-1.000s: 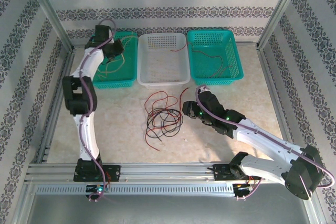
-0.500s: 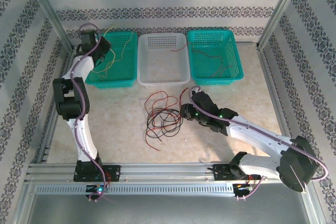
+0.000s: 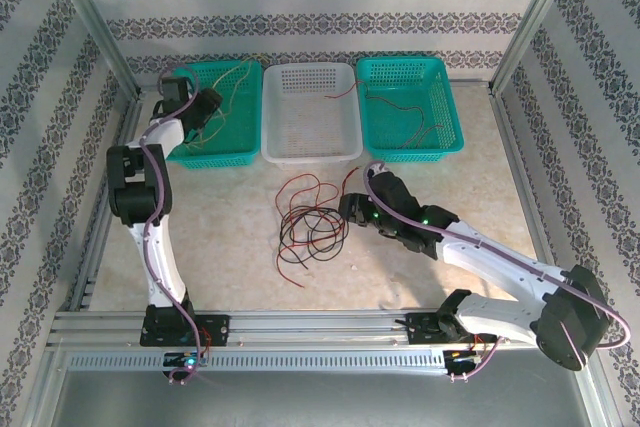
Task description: Untangle the cables
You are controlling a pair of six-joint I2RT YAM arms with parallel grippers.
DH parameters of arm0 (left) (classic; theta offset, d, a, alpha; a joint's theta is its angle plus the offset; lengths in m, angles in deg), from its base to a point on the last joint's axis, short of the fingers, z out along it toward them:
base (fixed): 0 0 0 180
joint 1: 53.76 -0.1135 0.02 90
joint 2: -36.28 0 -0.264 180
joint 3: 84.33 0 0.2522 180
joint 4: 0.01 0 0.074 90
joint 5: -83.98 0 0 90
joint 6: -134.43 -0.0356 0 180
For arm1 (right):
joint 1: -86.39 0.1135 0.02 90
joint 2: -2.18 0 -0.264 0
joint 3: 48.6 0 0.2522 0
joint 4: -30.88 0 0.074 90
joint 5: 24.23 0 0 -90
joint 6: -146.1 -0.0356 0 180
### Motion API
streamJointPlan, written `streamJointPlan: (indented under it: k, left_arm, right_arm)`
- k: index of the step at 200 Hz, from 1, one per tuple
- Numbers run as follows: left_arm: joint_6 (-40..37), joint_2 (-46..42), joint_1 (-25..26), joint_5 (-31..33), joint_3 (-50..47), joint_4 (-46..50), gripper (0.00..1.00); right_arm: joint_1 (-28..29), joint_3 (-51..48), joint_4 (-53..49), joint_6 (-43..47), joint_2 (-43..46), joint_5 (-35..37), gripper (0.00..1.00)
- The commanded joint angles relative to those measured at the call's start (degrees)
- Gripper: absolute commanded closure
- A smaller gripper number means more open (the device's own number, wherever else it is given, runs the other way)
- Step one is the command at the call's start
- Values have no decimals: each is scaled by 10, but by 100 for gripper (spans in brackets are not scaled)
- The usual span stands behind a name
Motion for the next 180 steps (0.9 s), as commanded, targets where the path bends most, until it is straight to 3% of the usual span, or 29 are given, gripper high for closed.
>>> streamJointPlan:
  k: [1, 34, 56, 93, 130, 163, 180]
  left_arm:
    - [-21, -91, 6, 13, -1, -7, 44]
    - [-42, -199, 6, 63, -49, 60, 44]
    - [-43, -281, 5, 58, -109, 84, 45]
    - [-59, -450, 25, -12, -263, 96, 47]
    - [-103, -576, 114, -149, -389, 111, 49]
    - [-147, -667, 197, -131, -448, 182, 52]
    - [-136, -708, 212, -128, -494, 171, 52]
  right_arm:
    - [7, 28, -19, 0, -3, 15, 43]
    - [24, 50, -20, 6, -35, 39, 38]
    - [17, 71, -22, 19, -78, 48, 34]
    - [-20, 115, -9, 59, -184, 27, 32]
    - [-38, 186, -9, 123, -302, -20, 38]
    - [-38, 238, -30, 163, -375, 1, 50]
    - [-29, 244, -35, 174, -374, 6, 71]
